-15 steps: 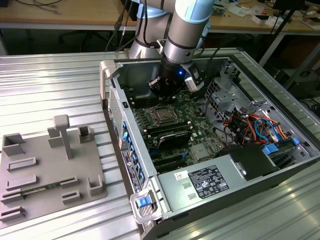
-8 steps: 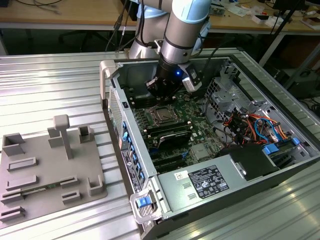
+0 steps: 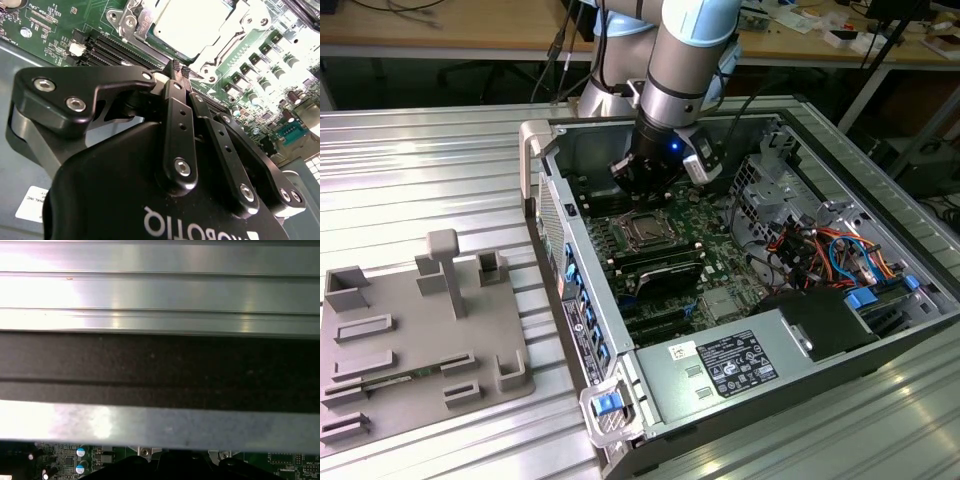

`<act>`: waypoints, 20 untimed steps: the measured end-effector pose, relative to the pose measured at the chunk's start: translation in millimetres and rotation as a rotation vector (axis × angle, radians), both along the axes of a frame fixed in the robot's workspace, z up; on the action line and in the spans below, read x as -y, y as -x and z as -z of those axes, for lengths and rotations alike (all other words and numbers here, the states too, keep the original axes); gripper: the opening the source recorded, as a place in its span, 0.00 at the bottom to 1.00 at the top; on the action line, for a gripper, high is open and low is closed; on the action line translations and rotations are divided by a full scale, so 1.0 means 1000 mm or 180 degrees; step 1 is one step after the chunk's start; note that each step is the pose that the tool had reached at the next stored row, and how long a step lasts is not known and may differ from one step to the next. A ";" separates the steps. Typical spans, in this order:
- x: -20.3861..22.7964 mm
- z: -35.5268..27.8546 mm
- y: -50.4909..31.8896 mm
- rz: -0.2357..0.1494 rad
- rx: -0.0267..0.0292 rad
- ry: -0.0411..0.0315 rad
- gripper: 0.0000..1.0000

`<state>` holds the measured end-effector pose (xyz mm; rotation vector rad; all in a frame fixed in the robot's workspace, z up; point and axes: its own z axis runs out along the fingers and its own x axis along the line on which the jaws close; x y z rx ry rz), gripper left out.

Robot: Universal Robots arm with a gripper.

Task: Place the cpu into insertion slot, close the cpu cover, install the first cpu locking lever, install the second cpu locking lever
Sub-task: 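Install the first cpu locking lever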

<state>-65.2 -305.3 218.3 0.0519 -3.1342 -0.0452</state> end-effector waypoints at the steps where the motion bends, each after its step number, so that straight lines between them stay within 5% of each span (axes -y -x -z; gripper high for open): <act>1: 0.0000 0.0000 0.0000 0.0000 0.0000 -0.0001 0.11; 14: -0.0013 -0.0017 0.0019 -0.0001 0.0000 0.0000 0.11; 20: -0.0019 -0.0017 -0.0034 -0.0003 0.0000 -0.0001 0.11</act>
